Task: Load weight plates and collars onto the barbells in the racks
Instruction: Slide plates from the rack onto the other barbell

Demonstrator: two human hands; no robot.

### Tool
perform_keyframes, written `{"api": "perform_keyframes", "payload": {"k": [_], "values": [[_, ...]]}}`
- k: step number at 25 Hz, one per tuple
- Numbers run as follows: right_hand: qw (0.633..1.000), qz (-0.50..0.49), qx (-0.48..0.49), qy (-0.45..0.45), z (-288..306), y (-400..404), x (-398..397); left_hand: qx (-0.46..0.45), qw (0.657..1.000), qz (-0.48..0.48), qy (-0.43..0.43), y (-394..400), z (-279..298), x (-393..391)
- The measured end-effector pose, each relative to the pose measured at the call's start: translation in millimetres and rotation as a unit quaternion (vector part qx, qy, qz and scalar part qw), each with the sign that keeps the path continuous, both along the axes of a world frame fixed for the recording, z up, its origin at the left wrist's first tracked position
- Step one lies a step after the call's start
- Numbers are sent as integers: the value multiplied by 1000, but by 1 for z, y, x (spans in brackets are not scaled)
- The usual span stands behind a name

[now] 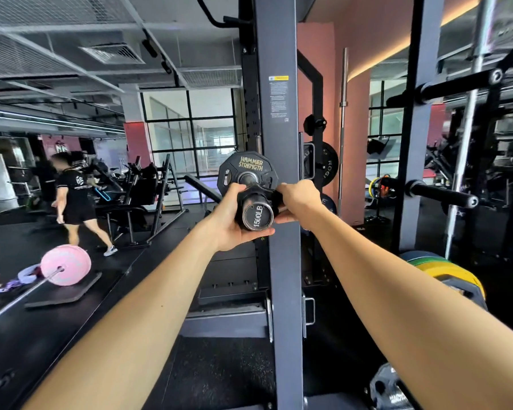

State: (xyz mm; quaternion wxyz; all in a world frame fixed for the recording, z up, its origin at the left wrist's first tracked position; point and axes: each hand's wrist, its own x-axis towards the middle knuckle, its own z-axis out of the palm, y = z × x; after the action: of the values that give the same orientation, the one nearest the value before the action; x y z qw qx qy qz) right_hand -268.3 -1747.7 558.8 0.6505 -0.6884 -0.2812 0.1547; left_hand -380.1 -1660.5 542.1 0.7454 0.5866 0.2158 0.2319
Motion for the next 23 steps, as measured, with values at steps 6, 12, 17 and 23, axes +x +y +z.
{"api": "perform_keyframes", "payload": {"k": [6,12,17,23], "values": [[999,-25,9,-17,-8,-52,-42,5,1000,-10,-5,-48,-4,-40],[999,-11,35,34,-32,-76,-68,18,998,-47,46,-69,-18,-80],[986,93,44,132,-56,-55,-95,29,998,-21,50,-50,-33,-129],[955,207,68,202,-73,19,-131,157,982,52,91,2,-52,-185]]}}
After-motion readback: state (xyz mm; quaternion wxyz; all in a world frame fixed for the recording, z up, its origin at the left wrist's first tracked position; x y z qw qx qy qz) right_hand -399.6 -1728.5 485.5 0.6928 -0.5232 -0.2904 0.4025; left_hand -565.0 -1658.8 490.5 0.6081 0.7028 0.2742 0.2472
